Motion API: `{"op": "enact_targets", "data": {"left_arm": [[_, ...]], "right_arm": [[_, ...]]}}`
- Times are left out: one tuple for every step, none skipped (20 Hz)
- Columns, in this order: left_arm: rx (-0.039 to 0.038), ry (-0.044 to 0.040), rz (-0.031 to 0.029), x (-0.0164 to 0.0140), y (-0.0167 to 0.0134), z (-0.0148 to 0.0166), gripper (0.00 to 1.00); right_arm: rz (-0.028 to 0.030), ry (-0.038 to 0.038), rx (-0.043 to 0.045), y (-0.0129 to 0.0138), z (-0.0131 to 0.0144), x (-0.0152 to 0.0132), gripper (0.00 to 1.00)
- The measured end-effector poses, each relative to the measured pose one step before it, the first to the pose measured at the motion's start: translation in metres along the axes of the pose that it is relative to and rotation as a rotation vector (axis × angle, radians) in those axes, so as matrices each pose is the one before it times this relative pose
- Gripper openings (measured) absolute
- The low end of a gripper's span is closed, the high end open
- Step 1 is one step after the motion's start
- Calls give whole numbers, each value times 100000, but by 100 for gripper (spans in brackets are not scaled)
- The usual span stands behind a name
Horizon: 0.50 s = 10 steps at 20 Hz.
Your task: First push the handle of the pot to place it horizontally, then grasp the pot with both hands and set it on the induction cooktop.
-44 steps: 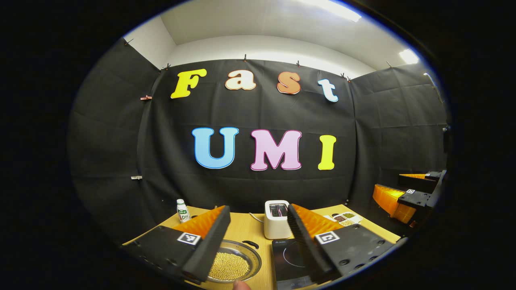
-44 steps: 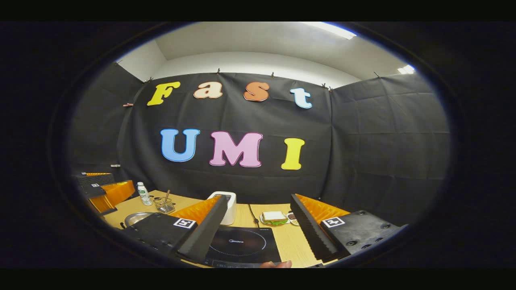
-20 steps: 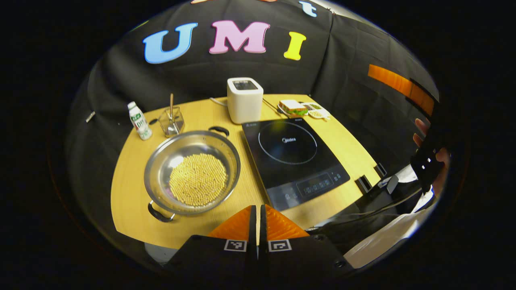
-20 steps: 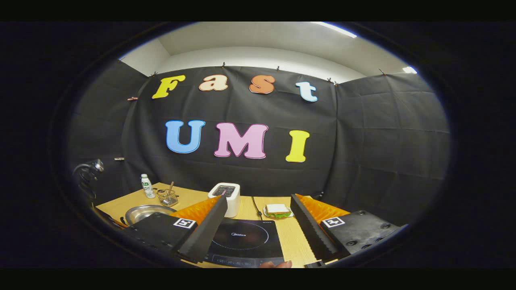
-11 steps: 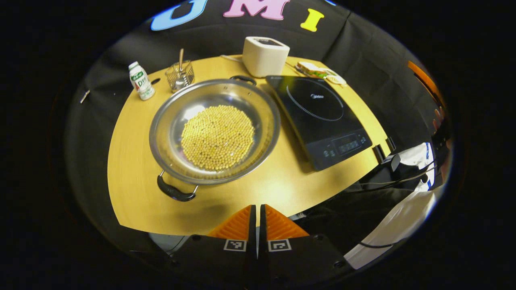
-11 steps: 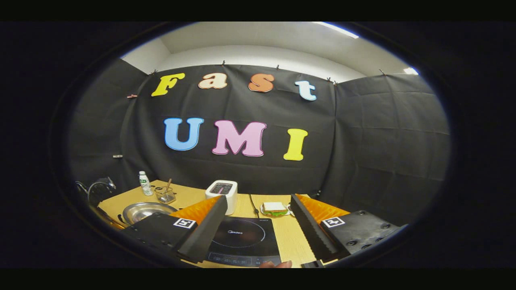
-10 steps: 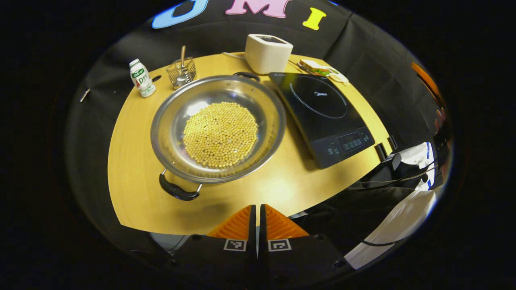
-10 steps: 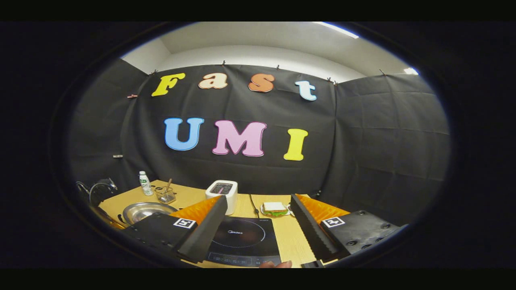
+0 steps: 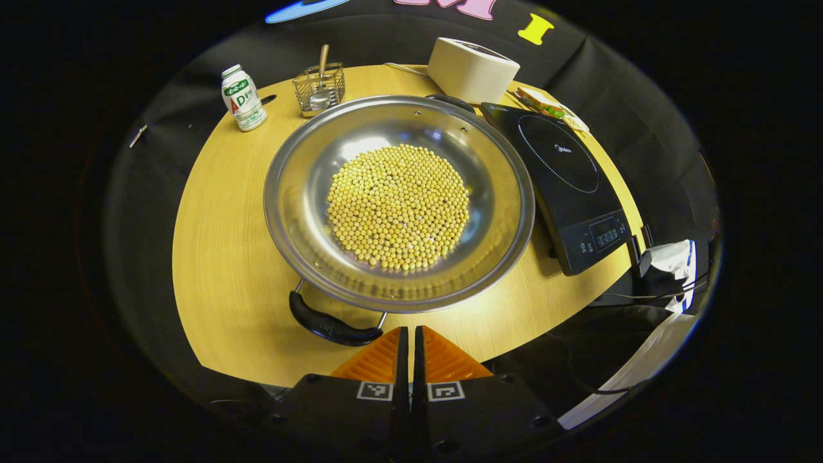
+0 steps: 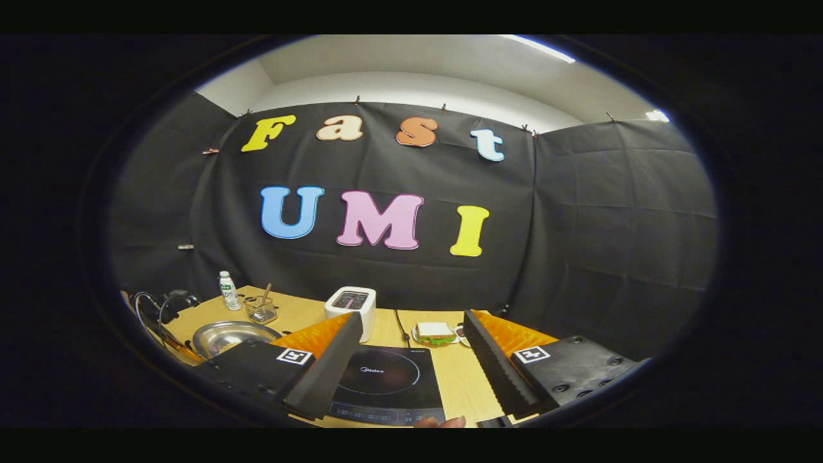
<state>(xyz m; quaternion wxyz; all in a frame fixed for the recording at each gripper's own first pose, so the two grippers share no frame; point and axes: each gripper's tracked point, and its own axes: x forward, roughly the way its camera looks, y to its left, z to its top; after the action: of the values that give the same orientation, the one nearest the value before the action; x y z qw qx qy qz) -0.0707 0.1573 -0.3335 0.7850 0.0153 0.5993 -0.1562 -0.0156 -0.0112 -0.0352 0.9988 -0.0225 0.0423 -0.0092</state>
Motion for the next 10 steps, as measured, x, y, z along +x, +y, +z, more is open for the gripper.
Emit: {"op": "enact_targets", "data": {"left_arm": [[870, -18, 1590, 331, 455, 38, 5], [372, 228, -420, 284, 98, 40, 5], [-261, 5, -1366, 154, -333, -25, 5], [-377, -22, -1210, 243, -95, -54, 7], [63, -192, -555, 136, 96, -195, 5], [319, -299, 555, 135, 323, -76, 5], [517, -401, 1333, -21, 261, -93, 5], [471, -333, 1569, -54, 393, -13, 5], [171, -429, 1392, -14, 406, -57, 5], [-358, -141, 999, -46, 662, 81, 5]], "right_arm": [[-131, 134, 480, 3, -49, 73, 98], [-291, 23, 356, 0, 27, 92, 98], [-144, -226, 140, -81, 56, 22, 97], [-181, -154, -186, 14, 64, 66, 98], [11, -104, -241, 29, 31, -37, 96], [-21, 133, -285, 30, -19, 64, 96], [139, 285, -264, 67, -185, 61, 98], [60, 338, -324, 114, -123, 91, 98], [231, 146, -249, 98, -71, 79, 97], [56, 11, -227, 31, 38, 63, 97]]}}
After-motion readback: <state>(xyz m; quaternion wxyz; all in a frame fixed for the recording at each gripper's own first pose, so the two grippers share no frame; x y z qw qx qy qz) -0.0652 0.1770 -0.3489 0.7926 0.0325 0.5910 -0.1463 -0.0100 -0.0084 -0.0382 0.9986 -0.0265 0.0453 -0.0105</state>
